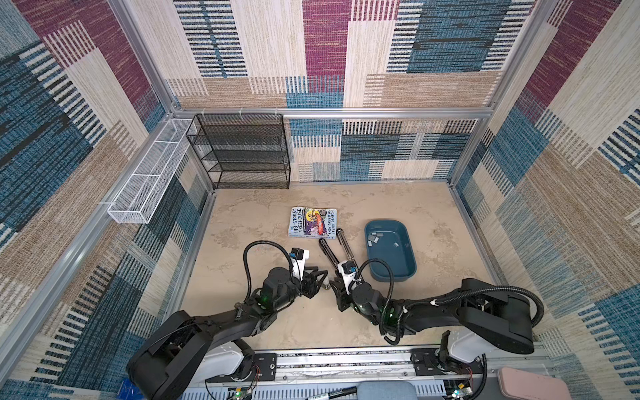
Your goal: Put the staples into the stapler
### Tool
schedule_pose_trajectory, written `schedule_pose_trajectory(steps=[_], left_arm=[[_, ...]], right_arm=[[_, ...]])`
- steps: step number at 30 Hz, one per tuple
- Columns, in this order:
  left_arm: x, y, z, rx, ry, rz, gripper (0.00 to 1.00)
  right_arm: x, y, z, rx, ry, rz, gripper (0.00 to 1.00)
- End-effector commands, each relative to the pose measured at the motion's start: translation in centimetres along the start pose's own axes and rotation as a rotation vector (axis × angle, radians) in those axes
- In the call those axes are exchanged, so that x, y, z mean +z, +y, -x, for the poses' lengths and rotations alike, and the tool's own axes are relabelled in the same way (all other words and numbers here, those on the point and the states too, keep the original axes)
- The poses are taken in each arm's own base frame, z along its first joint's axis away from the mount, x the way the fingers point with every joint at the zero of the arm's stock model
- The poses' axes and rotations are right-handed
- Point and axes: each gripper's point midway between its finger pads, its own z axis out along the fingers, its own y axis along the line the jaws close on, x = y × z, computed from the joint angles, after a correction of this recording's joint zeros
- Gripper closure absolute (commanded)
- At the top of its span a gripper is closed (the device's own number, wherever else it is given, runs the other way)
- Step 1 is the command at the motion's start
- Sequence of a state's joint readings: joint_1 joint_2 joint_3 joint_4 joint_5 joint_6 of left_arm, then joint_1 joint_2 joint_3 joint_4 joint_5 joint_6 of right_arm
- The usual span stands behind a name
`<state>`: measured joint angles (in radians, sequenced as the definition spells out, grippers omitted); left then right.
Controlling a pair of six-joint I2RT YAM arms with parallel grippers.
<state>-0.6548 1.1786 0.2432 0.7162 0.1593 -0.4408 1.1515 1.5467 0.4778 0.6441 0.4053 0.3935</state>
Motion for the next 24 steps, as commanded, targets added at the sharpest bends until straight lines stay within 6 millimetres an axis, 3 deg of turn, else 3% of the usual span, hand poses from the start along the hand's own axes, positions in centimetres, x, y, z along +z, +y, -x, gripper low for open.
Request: schedule_pose_trajectory(steps=[1,8,22,24], left_arm=[[-0.6,2.7,-1.3,0.032,0.057,0.152,0.52],[-0.6,3.0,-2.1,0.039,0.08,0.158,0.52],[0.7,2.1,-3.7,0.034,0.153,0.079,0.52],[1.0,1.8,-3.1,0.036,0.124,0.065,0.52]], right_arm=[[1.0,0.2,1.2,-0.017,-0.02,-0.029,0.76],[3.4,0.1,0.5,-0.028,0.029,-0.08,0.78],[3.5,-0.3,-1.9,0.005,0.084,-0.069,0.81],[3.4,-0.4,-2.2,0.006,0.089,-0.068,0.81]])
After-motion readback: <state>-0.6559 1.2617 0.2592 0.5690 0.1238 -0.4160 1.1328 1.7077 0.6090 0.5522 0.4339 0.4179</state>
